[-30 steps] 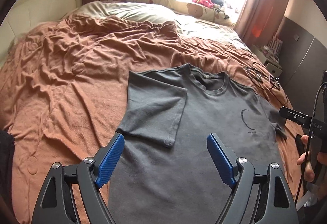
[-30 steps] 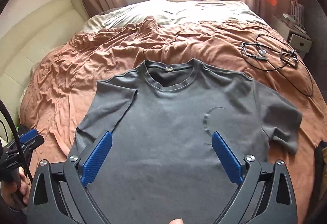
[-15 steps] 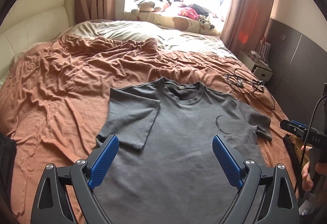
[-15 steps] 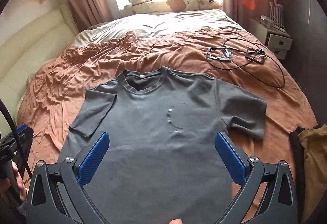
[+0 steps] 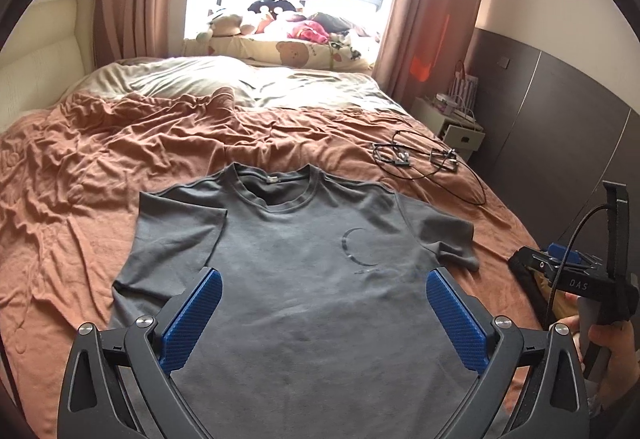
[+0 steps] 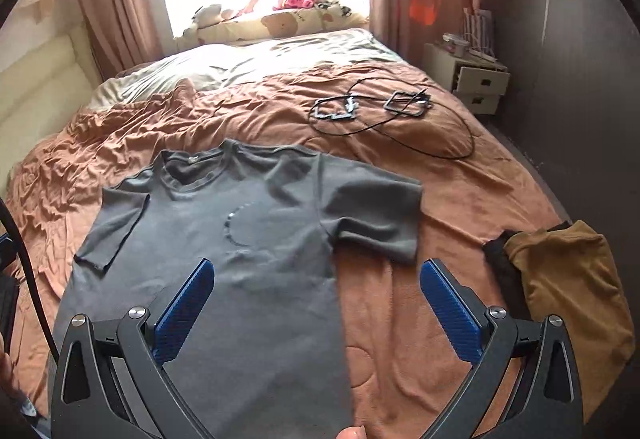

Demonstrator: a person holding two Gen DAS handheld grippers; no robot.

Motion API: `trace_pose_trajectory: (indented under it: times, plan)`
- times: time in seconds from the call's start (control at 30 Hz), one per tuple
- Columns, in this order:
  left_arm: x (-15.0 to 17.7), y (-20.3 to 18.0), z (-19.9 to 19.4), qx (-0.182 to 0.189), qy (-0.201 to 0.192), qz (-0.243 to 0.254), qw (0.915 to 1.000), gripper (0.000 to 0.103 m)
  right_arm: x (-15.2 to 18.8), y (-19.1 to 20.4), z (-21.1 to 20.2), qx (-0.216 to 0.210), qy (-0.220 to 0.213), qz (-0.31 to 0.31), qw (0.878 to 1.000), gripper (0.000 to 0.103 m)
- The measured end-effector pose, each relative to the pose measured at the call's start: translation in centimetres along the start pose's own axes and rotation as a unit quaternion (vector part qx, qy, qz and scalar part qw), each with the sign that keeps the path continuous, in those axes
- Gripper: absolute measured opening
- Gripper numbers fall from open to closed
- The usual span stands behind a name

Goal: Fold small clothes
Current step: 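Lift both tools off the shirt and move the right tool to the other sleeve, then grasp the other sleeve with the right tool and lift it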

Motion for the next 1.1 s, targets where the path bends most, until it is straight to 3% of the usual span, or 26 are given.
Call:
trace_pose_trajectory:
  times: [0.27, 0.63, 0.97, 1.1]
  plan:
    - [-0.5, -2.9, 1.2, 0.01, -0.001, 0.011, 0.9999, 0.103, 1.0, -2.7, -0.1, 0.024, -0.02, 0.032, 0.999, 0.103]
    - [-1.3, -7.5, 4.0, 0.037, -0.004, 0.043, 0.9984, 0.103, 1.7, -7.8, 1.3, 0.019, -0.032, 0.089, 0.995, 0.103]
    - [-1.9, -10.5, 8.6, 0.07, 0.014, 0.044, 0.9965, 0.102, 2.0, -12.4, 4.6, -0.055, -0.019, 0.16, 0.985, 0.103]
    - [-2.1, -11.3, 10.8, 0.075, 0.028, 0.042, 0.9959, 0.09, 1.9, -14.5, 7.2, -0.09, -0.006, 0.203, 0.975, 0.097]
Point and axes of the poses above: each gripper's, at about its wrist camera, not at the fingertips, and z roughly the way its jaws point, y to its left, x to its underside, the point moved 1 cm from there along z, roughly the way its jaws point, and after that the axes turned 12 degrees about -x, right-handed, at the moved point
